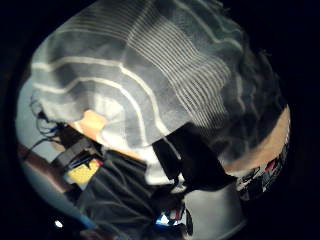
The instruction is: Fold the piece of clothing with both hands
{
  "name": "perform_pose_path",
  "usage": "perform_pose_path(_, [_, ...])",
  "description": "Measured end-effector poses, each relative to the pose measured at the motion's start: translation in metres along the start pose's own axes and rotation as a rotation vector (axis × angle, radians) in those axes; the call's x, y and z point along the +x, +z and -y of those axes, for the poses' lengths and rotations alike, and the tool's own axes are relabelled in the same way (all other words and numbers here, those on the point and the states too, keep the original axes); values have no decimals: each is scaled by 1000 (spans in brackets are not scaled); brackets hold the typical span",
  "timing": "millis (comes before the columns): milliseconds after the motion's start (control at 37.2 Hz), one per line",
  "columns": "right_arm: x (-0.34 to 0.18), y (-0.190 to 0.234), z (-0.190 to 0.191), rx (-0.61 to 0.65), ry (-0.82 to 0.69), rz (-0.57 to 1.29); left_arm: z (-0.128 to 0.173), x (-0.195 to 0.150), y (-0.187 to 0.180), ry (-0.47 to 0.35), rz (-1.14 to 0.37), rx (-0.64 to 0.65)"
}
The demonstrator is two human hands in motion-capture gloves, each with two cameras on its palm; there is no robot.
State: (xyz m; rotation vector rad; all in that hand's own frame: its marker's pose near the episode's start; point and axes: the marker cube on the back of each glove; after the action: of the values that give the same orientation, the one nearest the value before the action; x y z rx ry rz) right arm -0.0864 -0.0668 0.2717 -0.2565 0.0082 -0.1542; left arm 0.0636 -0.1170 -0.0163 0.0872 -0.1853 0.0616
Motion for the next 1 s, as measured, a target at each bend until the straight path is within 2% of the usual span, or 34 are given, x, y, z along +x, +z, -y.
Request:
perform_pose_path(215, [11,-6,13,236,-28,71,-2,0,5,-4,2,-15])
perform_pose_path(350, [21,-14,24,319,-30,40,-4,-2,9,3,-3,-25])
perform_pose_path(457, [28,-23,32,326,-34,32,-5,-5,16,5,-12,-47])
perform_pose_path(646, [36,-47,23,318,-42,0,-7,-11,24,16,-39,-79])
perform_pose_path(807, [56,-71,11,284,-35,-35,-22,-12,29,63,-75,-101])
perform_pose_path(996, [63,-118,-32,266,-35,-54,-45,-16,35,92,-48,-133])
